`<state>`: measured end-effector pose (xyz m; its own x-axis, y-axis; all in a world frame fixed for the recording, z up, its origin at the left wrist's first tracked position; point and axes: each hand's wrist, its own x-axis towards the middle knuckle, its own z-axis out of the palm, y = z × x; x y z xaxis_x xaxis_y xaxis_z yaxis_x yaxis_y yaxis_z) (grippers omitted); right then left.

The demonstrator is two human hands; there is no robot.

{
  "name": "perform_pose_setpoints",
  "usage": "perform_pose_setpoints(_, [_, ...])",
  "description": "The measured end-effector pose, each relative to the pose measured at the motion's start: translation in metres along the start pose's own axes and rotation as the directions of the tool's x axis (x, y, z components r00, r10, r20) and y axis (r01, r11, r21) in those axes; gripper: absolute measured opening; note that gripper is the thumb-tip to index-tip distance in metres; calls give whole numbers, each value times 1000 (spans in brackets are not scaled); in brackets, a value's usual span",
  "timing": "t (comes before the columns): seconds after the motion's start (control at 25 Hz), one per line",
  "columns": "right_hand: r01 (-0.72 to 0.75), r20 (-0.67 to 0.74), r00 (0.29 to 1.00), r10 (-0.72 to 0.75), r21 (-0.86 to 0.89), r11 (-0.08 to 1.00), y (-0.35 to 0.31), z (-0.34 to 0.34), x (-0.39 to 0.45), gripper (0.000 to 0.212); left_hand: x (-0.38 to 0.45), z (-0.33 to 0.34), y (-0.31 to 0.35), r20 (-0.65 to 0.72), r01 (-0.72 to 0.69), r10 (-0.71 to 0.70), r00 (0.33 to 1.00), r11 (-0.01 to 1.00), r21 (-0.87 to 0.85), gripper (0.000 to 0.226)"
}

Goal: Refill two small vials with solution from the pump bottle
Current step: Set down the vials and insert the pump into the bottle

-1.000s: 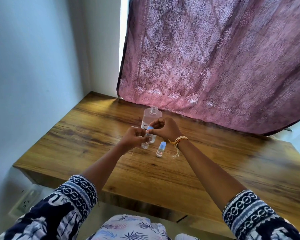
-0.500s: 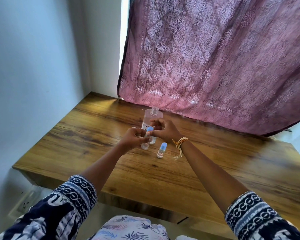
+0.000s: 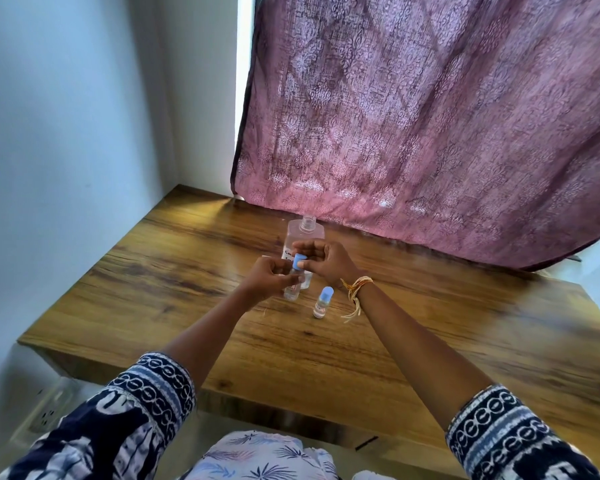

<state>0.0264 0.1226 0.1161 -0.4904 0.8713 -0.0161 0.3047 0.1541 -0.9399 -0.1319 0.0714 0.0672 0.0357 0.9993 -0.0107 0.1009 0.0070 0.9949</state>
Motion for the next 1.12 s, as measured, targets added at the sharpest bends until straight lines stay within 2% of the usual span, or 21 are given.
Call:
perform_pose_setpoints(0.16, [-9,66,998,9,-4,1000,-2,-2,1,41,4,1,-5,-2,-21,21,1000,999,48,15])
perform_pose_setpoints(0.4, [33,-108,993,-39,-59,998,1,-2,-3,36,11,7,-8,-21,-56,58,998,995,83,20])
perform_pose_setpoints(0.64, [43,-133,990,-55,-91,995,3,-18,-9,37,16,24,-5,-98,-26,34,995,997,79,34])
perform_pose_setpoints(0.84, [35,-180,983,-46,-65,997,-1,-42,-16,38,24,37,1,-5,4,-4,1000,999,54,48])
perform_pose_setpoints(1.0, [4,-266,964,-22,-65,998,8,-61,-18,36,26,44,-10,-46,45,-37,998,981,187,33])
perform_pose_setpoints(1.12, [-78,-377,926,30,-113,991,29,-69,-18,32,27,49,-18,17,79,-88,996,953,291,37])
